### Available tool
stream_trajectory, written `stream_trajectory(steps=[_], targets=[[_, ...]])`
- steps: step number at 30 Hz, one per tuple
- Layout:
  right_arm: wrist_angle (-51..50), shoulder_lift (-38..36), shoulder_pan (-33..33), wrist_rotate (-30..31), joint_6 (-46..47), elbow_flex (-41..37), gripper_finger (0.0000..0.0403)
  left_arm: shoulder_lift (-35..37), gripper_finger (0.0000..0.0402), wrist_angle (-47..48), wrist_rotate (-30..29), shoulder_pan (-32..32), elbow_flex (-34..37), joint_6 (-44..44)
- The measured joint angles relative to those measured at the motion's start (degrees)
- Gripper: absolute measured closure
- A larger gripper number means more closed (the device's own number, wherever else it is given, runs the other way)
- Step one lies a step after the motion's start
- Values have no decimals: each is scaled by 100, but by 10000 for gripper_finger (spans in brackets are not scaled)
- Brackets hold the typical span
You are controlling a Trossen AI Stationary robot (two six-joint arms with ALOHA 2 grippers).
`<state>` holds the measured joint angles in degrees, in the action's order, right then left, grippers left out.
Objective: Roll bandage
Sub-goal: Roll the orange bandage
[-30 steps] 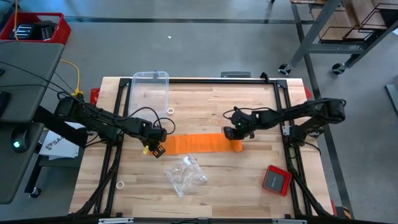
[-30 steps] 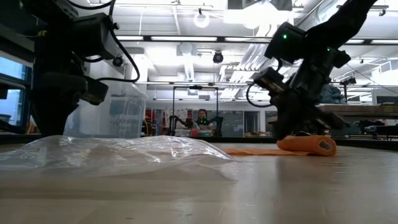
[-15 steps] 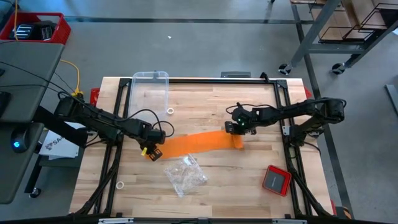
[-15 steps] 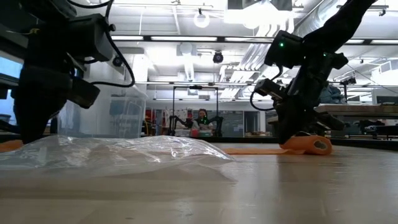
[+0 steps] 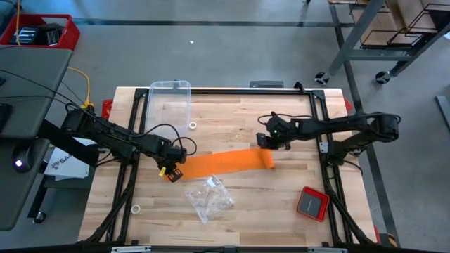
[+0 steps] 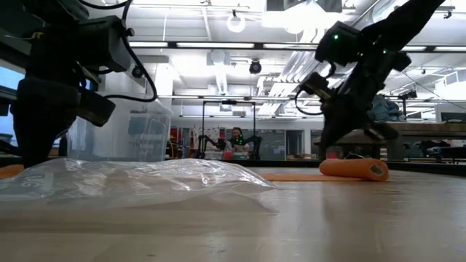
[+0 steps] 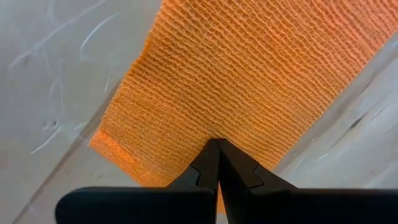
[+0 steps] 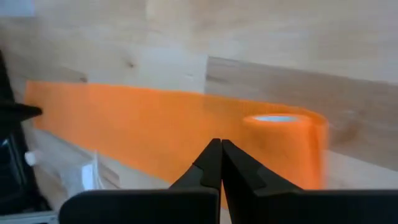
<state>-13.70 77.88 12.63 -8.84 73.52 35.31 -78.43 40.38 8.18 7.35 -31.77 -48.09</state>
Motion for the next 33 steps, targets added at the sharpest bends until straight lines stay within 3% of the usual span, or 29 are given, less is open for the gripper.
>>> stream_trajectory(steps=[6, 10, 26, 33], targets=[[-1501, -334, -3, 253, 5, 0, 403, 0, 402, 0, -1, 0, 2, 19], [-1896, -310, -46, 266, 0, -1, 403, 0, 402, 0, -5, 0, 2, 20], [-1202, 104, -740, -48, 514, -2, 403, -2, 402, -20, -17, -2, 5, 18], [-225, 115, -792, -22, 835, -2, 403, -2, 402, -28, -19, -2, 7, 21]])
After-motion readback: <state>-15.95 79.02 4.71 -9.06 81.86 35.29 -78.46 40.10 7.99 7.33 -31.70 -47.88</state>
